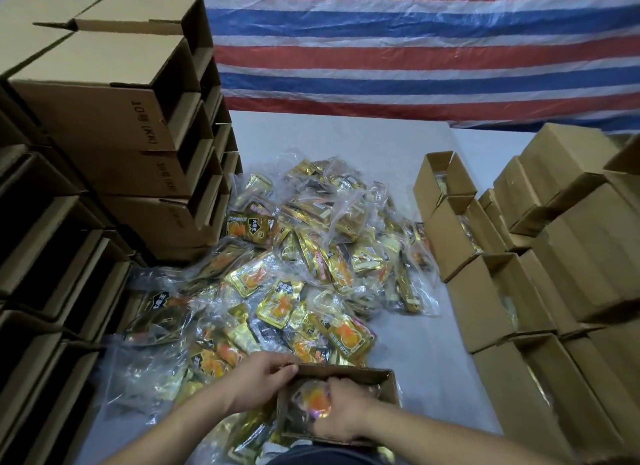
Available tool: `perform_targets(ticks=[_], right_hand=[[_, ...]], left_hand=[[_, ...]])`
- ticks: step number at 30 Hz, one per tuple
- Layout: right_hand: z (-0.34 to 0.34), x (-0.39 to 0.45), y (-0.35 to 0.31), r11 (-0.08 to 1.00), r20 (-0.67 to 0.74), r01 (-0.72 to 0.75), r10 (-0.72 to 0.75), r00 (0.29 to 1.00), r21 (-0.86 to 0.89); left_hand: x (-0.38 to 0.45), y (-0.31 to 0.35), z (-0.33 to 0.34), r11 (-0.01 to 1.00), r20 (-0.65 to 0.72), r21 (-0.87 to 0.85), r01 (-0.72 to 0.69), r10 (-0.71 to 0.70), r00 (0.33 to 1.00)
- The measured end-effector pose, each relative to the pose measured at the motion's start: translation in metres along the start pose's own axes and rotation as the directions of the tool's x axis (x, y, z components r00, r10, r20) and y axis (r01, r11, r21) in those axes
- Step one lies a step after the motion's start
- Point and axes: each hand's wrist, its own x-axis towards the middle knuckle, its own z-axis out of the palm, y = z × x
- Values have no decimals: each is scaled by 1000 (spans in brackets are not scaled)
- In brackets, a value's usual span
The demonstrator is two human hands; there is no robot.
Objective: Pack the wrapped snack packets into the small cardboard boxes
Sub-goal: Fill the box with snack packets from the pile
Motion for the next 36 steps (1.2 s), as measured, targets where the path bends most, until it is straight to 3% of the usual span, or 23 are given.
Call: perform_targets(ticks=[3,6,11,16,18,20,25,28,30,31,33,36], right_hand=[[-2,2,2,978,12,150,-150,989,-148],[-3,4,5,950,5,193,-198,980,-244],[-15,-4,10,982,91,155,-165,982,107],[-36,-20,11,949,-23,302,-301,953,86],[-31,-20,1,950,125,298,-307,943,90],[-17,-9,-10,962,289,271,-248,925,-41],[-16,4,-19,965,384,236,-175,907,-118],[-27,0,-11,966,239,217,-181,954,-137],[-28,-1,-12,953,79,296,-291,953,-67],[-27,-1,-15,937,55,350,-348,936,-20],[-21,1,-23,916,138,399,-400,906,34],[-13,11,-27,968,296,234,-198,934,-91]], left_hand=[[-3,-2,0,999,4,-36,8,-8,1000],[-7,-6,2,1000,3,-11,-8,8,1000],[-7,-13,5,1000,-46,15,-7,8,999],[2,-11,3,998,-58,47,-52,55,997],[5,-11,3,995,-54,72,-67,71,996],[6,-13,4,994,-59,89,-63,69,996],[7,-15,4,996,-76,72,-48,53,996],[7,-13,4,993,-69,101,-59,66,995],[6,-11,5,992,-80,111,-60,69,994],[6,-11,5,991,-87,115,-63,74,993],[6,-12,4,989,-85,124,-74,85,993],[4,-13,3,990,-74,126,-69,79,994]])
